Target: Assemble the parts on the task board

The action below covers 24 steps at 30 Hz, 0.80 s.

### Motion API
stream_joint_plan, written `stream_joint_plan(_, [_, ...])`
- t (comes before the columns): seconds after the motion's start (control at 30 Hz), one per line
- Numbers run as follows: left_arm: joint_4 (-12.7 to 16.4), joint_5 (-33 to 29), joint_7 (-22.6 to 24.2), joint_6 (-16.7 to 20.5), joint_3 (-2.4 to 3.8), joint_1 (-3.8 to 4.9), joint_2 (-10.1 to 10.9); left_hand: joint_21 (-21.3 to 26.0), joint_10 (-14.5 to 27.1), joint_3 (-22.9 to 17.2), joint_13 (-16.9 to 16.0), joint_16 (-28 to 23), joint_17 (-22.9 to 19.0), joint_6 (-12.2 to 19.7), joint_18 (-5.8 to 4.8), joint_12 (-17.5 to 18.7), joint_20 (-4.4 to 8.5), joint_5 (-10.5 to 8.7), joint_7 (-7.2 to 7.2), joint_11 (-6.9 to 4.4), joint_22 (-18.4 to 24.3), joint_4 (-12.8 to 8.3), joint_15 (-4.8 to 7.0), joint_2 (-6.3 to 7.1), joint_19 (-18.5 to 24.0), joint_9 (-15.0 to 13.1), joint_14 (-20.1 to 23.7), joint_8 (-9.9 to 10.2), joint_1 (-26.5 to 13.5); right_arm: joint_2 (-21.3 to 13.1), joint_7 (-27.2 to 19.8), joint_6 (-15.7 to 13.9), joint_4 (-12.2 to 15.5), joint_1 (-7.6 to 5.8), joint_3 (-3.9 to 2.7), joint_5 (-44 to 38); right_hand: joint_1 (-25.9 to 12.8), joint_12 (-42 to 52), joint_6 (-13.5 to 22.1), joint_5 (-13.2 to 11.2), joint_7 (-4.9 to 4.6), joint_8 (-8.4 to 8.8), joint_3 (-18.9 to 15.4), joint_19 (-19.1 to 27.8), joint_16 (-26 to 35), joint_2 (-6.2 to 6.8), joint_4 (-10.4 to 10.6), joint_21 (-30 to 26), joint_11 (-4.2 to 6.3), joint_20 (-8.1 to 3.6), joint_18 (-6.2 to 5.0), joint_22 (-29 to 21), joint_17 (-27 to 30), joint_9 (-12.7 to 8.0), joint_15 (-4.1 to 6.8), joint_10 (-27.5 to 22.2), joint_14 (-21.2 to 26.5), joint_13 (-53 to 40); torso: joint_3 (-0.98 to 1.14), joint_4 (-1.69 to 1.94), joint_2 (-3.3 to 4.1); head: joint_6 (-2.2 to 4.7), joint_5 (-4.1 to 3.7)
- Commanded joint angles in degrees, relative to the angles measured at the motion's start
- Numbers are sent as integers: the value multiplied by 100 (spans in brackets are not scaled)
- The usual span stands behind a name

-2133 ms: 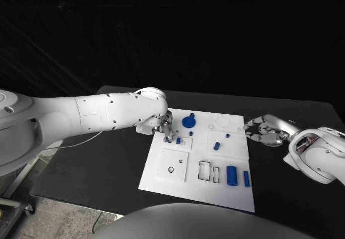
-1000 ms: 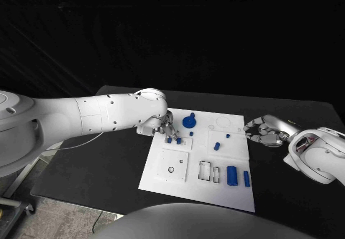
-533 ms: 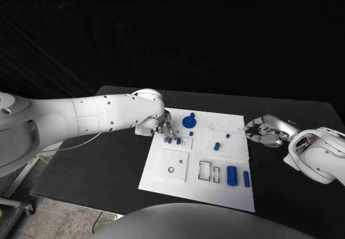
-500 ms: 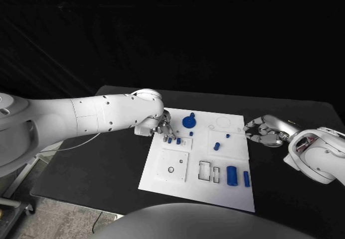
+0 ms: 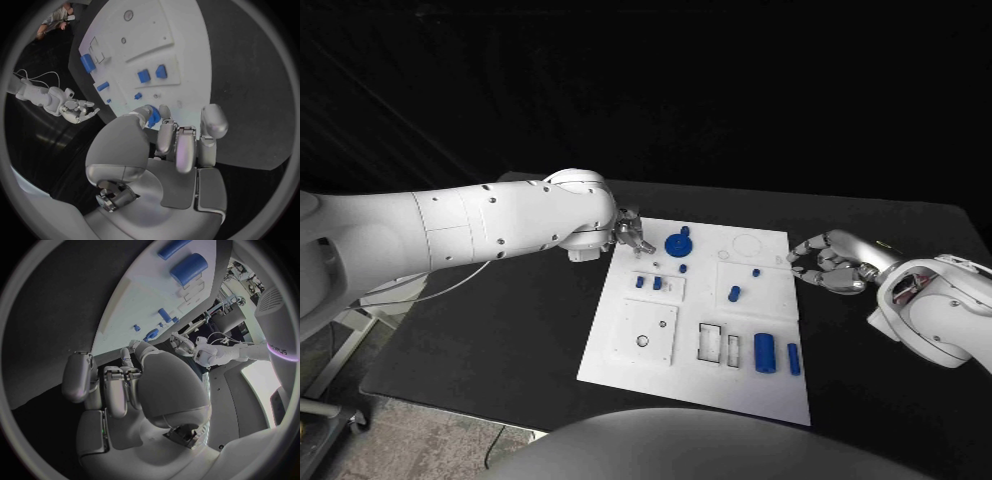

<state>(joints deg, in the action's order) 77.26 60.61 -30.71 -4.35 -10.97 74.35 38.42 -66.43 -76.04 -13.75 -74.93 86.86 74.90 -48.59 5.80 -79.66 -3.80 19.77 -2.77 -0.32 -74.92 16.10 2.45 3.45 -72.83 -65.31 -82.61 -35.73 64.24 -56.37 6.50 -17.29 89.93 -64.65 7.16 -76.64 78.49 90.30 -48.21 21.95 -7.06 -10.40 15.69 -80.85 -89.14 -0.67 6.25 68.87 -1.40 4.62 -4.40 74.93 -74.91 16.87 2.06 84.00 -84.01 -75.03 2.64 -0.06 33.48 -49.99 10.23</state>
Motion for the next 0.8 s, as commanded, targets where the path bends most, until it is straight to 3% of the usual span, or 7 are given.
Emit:
stream_joint_plan(0.03, [19,203,1513,1154,-14,14,-9,159,753,-9,308,-164,273,308,20,624,-36,-300,-86,61,-701,-57,-47,59,159,43,313,106,320,-3,-46,-2,2,4,0,-19,26,-30,-39,32,-10,-16,25,42,39,14,0,-17,-45,-16,-30,883,-1435,-7,-35,600,-547,-1497,-2,-3,7,-1,-24])
stream_joint_plan(0.1, [-8,397,2074,1309,-41,10,-19,261,2488,-92,1913,-375,-127,558,18,2432,-100,-556,-246,215,-679,-28,-161,112,279,350,701,436,679,-11,-49,-3,3,4,0,-19,26,-30,-39,32,-10,-16,25,42,39,14,0,-17,-45,-16,-30,883,-1435,-7,-35,600,-547,-1497,0,-2,5,-1,-34])
stream_joint_plan(0.13, [-22,547,2318,1377,-52,4,-25,160,2863,-194,2545,-670,-638,676,-14,3251,-147,-692,-369,334,-713,-4,-301,148,217,725,1134,803,920,-15,-51,-4,4,4,0,-19,26,-30,-39,32,-10,-16,25,42,39,14,0,-17,-45,-16,-30,883,-1435,-7,-35,600,-547,-1497,0,1,5,-1,-42])
stream_joint_plan(0.23, [-73,1187,2887,1585,-75,-34,-51,-135,3138,-342,3457,-1093,-1302,766,-90,4402,-274,-1092,-514,503,-804,-63,-443,371,8,1550,1487,1497,1473,-20,-60,-7,3,6,0,-18,26,-30,-39,32,-10,-16,25,42,39,14,0,-17,-45,-16,-30,883,-1435,-7,-35,600,-547,-1497,-4,6,10,-1,-64])
stream_joint_plan(0.3, [-109,1758,3127,1731,-84,-77,-74,-280,3334,-374,3786,-1108,-1313,852,-96,4782,-275,-1167,-445,461,-848,-83,-339,482,-103,1936,1362,1815,1690,-18,-69,-12,2,9,0,-15,26,-30,-39,32,-10,-16,25,42,39,14,0,-17,-45,-16,-30,883,-1435,-7,-35,600,-547,-1497,-5,4,9,-1,-71])
stream_joint_plan(0.5, [-245,3211,3482,1919,-97,-234,-205,-676,3735,-228,4191,-1172,-1517,825,-168,5093,-201,-1070,62,278,-965,-188,-148,642,-414,2595,1186,2223,2042,-17,-116,-45,4,24,0,-6,25,-30,-40,34,-10,-16,28,38,30,16,-2,-7,-46,-15,-28,886,-1441,-7,-35,600,-551,-1497,-6,4,10,-1,-71])
stream_joint_plan(0.8, [-493,4113,3648,1870,-101,-496,-495,-913,3661,-170,4266,-1034,-1411,716,-222,4913,-193,-941,296,278,-1029,-251,-136,645,-587,2968,979,2356,2172,-45,-152,-76,34,32,0,-1,24,-30,-40,34,-11,-16,27,36,25,20,-3,-2,-46,-15,-27,888,-1443,-7,-36,600,-552,-1497,-10,-4,23,-1,-88])
